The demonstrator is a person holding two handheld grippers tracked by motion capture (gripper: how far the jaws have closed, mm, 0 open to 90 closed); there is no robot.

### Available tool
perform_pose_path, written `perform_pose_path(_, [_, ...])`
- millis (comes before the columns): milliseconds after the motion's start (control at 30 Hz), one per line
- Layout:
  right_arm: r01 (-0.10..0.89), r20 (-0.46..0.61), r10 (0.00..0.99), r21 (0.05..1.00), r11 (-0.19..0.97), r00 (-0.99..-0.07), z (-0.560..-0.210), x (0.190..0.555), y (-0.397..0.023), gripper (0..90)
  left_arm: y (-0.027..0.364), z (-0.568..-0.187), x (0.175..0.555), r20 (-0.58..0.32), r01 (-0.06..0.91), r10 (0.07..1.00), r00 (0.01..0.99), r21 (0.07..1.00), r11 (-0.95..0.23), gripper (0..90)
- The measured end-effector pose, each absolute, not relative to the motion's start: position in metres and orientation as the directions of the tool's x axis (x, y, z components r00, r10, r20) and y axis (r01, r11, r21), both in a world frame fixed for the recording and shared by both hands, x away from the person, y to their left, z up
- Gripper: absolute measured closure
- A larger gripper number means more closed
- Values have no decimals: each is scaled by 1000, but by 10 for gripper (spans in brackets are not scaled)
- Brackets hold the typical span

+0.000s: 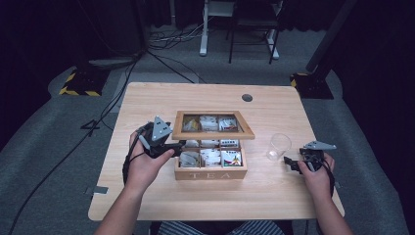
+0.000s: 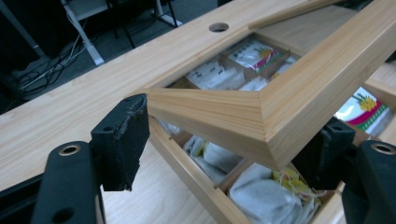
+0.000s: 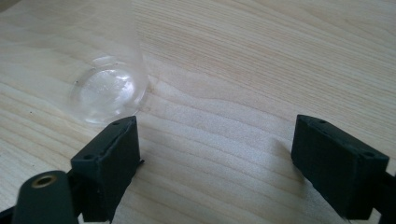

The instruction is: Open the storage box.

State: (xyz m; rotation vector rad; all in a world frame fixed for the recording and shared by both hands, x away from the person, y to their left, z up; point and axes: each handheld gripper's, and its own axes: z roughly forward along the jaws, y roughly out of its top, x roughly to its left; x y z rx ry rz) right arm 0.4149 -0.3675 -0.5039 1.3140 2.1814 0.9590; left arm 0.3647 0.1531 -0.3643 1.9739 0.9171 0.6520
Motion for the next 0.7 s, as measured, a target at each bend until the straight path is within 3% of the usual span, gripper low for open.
perform_pose_path(133, [599,-1,886,737,314,-464,-504,415,-367,160,153,-360,369,66,380,797,600,853,-357,345])
perform_pose_path(433, [616,29,887,730,296,-461,-492,410,-366,236,151,-350,381,41,418,793,608,833,-363,390])
perform_pose_path(700, [643,58,875,702,307,-481,-471,397,-366,352,152,-345,386,23,436,801,599,829,-350,434])
